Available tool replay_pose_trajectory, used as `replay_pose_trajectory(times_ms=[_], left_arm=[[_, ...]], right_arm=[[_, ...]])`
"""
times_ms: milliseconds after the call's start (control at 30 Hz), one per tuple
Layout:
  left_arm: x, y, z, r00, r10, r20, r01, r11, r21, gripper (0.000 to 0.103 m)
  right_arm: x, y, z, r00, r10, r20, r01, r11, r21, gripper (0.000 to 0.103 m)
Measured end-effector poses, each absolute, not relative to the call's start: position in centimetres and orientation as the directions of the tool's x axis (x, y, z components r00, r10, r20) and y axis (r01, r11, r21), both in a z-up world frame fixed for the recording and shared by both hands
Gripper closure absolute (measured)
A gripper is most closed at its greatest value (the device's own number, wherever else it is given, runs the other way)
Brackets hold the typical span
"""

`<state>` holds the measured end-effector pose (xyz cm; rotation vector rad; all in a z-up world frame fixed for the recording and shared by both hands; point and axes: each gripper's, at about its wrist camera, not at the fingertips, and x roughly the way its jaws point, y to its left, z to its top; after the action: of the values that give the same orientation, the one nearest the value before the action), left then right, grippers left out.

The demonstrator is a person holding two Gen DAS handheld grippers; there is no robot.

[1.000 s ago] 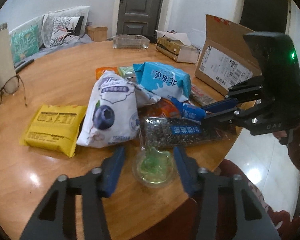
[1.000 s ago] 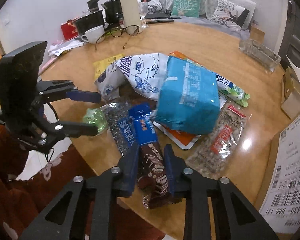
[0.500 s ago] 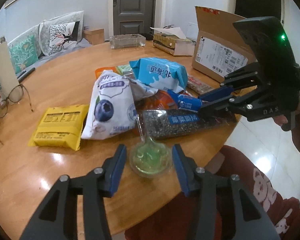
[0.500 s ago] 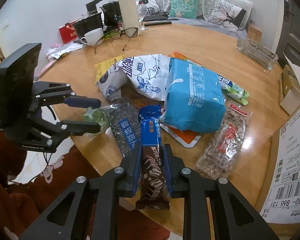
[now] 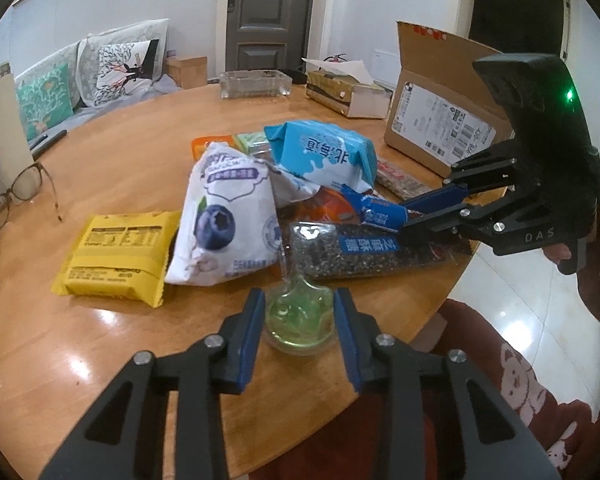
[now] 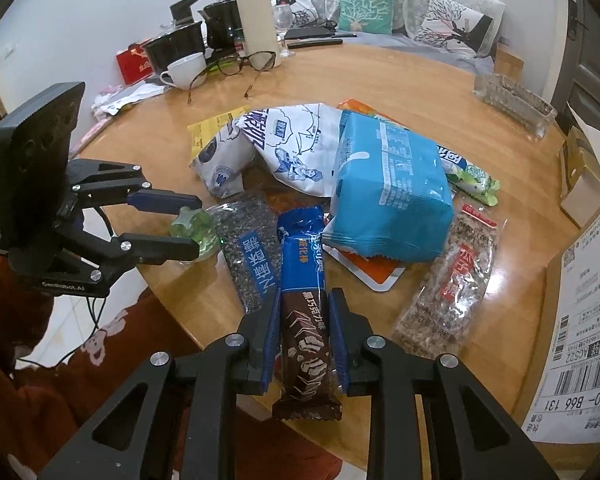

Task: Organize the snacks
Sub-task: 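Lift the chocolate bar with the right gripper while the left gripper lifts the jelly cup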

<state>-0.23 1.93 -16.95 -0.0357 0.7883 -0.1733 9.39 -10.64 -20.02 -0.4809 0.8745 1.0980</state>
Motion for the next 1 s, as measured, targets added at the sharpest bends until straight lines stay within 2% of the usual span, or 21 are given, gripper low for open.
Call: replay_pose_trajectory(times_ms=[167, 533, 567, 600, 633, 667, 800, 933, 1000], left_arm=[[-0.4, 2.2, -16.9, 0.692, -0.157, -0.704, 0.132, 0.987, -0.090, 0.071], [-1.7, 2.5, -15.0, 0.713, -0.142, -0.687, 0.131, 0.989, -0.069, 0.071], [-1.9, 2.5, -14.7, 0.716, -0.137, -0.684, 0.130, 0.990, -0.061, 0.072], [-2.0, 2.5, -14.5, 0.719, -0.132, -0.682, 0.129, 0.990, -0.056, 0.085], [-2.1, 2.5, -14.3, 0.721, -0.132, -0.680, 0.131, 0.990, -0.054, 0.091], [-2.2, 2.7, -14.1, 0.719, -0.133, -0.682, 0.127, 0.990, -0.059, 0.092], [-1.9, 3.0, -14.6, 0.714, -0.071, -0.697, 0.097, 0.995, -0.002, 0.092], [-2.4, 3.8, -15.2, 0.710, -0.129, -0.692, 0.101, 0.992, -0.080, 0.088], [-2.9, 3.8, -15.2, 0.721, -0.116, -0.683, 0.102, 0.993, -0.060, 0.083]], right_arm=[[9.4, -10.8, -19.9, 0.179, 0.578, -0.796, -0.907, 0.410, 0.094, 0.088], [8.7, -10.8, -18.2, 0.186, 0.600, -0.778, -0.916, 0.393, 0.084, 0.088], [8.6, -10.9, -18.0, 0.186, 0.605, -0.774, -0.916, 0.392, 0.086, 0.088], [8.4, -10.9, -17.6, 0.187, 0.611, -0.769, -0.917, 0.389, 0.086, 0.088], [8.3, -10.9, -17.2, 0.189, 0.615, -0.765, -0.918, 0.386, 0.084, 0.088], [8.1, -10.9, -16.9, 0.195, 0.619, -0.761, -0.920, 0.384, 0.077, 0.088], [7.5, -10.8, -15.7, 0.215, 0.629, -0.747, -0.923, 0.380, 0.055, 0.088], [7.0, -10.8, -15.4, 0.219, 0.631, -0.744, -0.924, 0.378, 0.048, 0.088], [7.1, -10.8, -15.4, 0.217, 0.631, -0.745, -0.924, 0.379, 0.052, 0.088]])
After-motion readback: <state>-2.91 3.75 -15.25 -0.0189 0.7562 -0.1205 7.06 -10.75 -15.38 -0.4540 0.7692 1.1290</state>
